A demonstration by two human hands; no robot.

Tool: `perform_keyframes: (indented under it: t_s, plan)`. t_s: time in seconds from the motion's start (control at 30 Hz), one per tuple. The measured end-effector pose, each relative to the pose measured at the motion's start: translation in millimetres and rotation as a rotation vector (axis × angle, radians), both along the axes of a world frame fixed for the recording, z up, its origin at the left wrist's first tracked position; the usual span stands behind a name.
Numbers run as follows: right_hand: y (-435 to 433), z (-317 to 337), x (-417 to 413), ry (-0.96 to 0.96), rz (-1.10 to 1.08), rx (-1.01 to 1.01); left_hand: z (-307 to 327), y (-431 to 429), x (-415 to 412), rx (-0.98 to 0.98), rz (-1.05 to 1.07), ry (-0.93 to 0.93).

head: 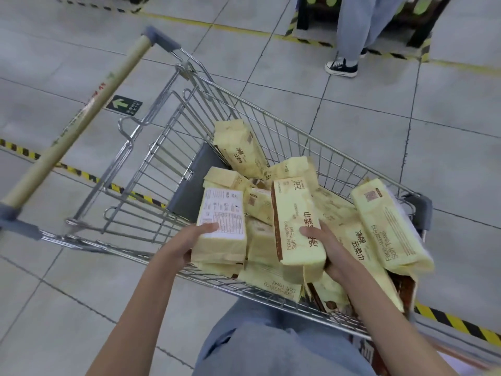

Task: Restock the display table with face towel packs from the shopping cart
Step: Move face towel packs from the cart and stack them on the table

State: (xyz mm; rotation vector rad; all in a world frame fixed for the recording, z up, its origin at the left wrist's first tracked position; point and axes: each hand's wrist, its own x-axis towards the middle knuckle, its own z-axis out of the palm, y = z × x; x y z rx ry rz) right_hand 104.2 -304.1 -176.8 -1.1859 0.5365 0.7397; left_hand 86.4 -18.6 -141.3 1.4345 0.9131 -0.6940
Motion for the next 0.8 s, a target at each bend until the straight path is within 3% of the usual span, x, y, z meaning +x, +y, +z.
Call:
perform_keyframes:
  t_s: [0.17, 0.47, 0.67, 0.8]
  plan:
    - [-17, 12, -25, 0.051, -0.120, 0.144, 17, -14, -28, -0.113, 0.118, -0.065]
    - [-31, 28, -65, 0.062, -0.445, 0.314, 31, -28, -36, -0.323, 0.105, -0.141]
    - [-8, 38, -90, -0.026, -0.683, 0.362, 31, -11, -14, -0.455, -0.013, -0.111]
    - [22, 53, -115, -0.122, -0.901, 0.348, 38, 7, 5, -0.504, -0.212, -0.085]
